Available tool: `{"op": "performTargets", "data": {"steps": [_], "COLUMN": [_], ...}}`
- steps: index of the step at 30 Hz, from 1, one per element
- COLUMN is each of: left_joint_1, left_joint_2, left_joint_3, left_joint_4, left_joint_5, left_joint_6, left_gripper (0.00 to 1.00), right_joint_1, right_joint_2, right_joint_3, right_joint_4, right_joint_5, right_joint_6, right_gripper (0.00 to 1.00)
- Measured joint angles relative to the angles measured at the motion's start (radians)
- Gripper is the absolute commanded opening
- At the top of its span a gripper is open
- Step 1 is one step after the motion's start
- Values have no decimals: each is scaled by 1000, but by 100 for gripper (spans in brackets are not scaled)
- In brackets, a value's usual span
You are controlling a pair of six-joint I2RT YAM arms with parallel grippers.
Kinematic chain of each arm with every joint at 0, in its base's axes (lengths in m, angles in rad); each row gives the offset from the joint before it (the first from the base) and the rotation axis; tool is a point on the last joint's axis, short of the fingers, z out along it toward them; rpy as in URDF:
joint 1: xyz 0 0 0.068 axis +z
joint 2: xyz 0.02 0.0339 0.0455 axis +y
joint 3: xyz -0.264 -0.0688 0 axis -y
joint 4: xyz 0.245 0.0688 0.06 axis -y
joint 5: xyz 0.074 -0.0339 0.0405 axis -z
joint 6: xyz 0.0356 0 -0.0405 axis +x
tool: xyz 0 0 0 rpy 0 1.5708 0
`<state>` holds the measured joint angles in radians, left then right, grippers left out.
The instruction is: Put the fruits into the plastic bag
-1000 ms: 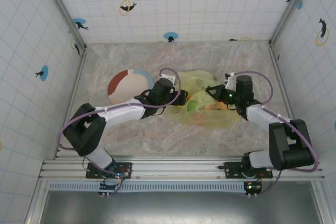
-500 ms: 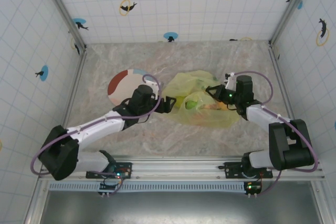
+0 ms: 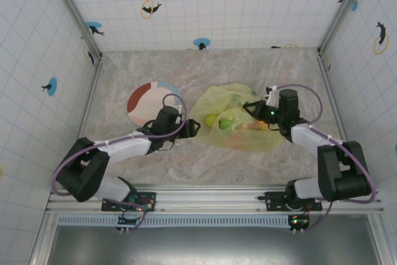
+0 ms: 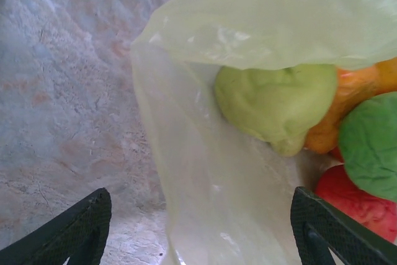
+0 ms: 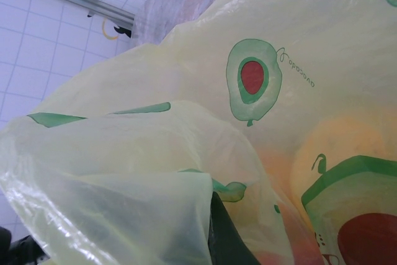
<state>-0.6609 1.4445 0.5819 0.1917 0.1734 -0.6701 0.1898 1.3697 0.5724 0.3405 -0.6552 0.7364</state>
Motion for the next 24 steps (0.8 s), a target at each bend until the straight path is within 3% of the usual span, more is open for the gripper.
{"op": "performTargets", "data": {"steps": [7, 13, 24], "left_joint_1": [-2, -20, -24], "left_joint_2": [80, 123, 87], "left_joint_3": [1, 25, 64], "left_joint_4": [66, 109, 101], "left_joint_5": [43, 80, 104], "left_joint_6": [-39, -48, -36], "left_gripper": [55, 32, 0], "right_joint_1": [0, 0, 0], "right_joint_2": [0, 0, 0], "right_joint_3": [0, 0, 1], "right_joint_4": [0, 0, -2], "right_joint_5": [0, 0, 1], "right_joint_6": [0, 0, -5], "right_gripper": [0, 0, 0]}}
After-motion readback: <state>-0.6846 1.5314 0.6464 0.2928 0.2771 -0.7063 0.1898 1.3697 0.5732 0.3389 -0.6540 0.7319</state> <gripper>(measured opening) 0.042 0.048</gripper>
